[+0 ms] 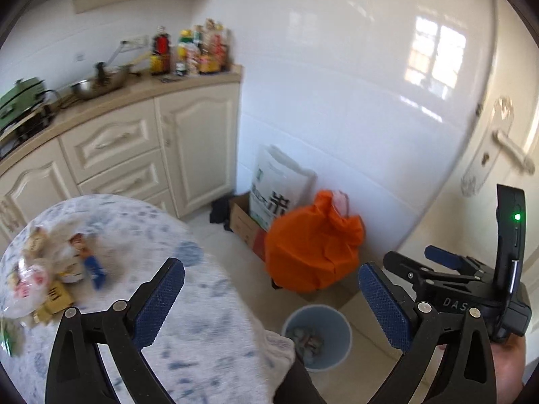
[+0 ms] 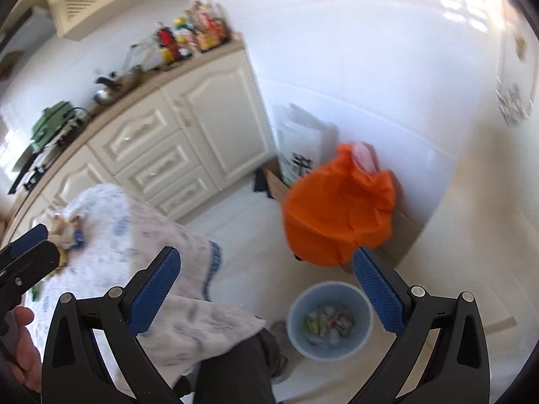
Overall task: Collect trash
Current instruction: 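Return both open tools to the table, then grasp the white rice bag with the left tool while the right tool grasps the clear bag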
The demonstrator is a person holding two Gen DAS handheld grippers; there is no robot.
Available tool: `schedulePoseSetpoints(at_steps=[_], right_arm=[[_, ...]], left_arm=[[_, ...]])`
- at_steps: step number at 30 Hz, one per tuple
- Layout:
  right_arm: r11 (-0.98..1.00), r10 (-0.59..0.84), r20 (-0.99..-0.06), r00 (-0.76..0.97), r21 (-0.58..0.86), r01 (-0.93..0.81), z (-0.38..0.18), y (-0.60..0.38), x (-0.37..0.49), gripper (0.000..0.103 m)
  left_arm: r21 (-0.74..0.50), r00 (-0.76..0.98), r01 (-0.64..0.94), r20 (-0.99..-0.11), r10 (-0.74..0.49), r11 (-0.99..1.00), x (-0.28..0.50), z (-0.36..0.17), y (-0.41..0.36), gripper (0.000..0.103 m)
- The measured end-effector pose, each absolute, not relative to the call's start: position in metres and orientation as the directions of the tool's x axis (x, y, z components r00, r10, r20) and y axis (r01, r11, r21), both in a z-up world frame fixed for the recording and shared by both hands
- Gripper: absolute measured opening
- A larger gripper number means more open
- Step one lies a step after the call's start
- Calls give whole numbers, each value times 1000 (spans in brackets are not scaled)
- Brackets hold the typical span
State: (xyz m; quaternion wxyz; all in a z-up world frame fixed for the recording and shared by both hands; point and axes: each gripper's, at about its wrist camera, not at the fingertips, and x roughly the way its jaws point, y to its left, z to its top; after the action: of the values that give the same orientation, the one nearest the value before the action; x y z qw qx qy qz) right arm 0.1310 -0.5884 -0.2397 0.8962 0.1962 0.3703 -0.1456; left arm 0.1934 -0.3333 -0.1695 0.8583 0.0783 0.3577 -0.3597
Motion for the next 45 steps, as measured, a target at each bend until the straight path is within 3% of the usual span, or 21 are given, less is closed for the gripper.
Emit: schedulePoseSetpoints(at_steps=[15, 28, 36, 45], right_arm=[[977, 47, -597, 801, 195, 88, -163, -450, 177, 103], [977, 211, -541, 814, 152, -152, -141, -340, 198, 103], [956, 289, -585, 758, 132, -262, -160, -284, 222, 103], [947, 296, -673, 678, 113, -302, -198, -247, 262, 103]], left_arm=[[-156, 693, 498, -520, -500, 853, 163, -116, -173, 102], [-120, 849, 263, -441, -289, 957, 121, -106, -47, 102], [-118, 848, 88, -513, -136, 989, 131, -142, 6, 102], [-123, 793, 8, -604, -81, 992, 188, -167, 26, 102]])
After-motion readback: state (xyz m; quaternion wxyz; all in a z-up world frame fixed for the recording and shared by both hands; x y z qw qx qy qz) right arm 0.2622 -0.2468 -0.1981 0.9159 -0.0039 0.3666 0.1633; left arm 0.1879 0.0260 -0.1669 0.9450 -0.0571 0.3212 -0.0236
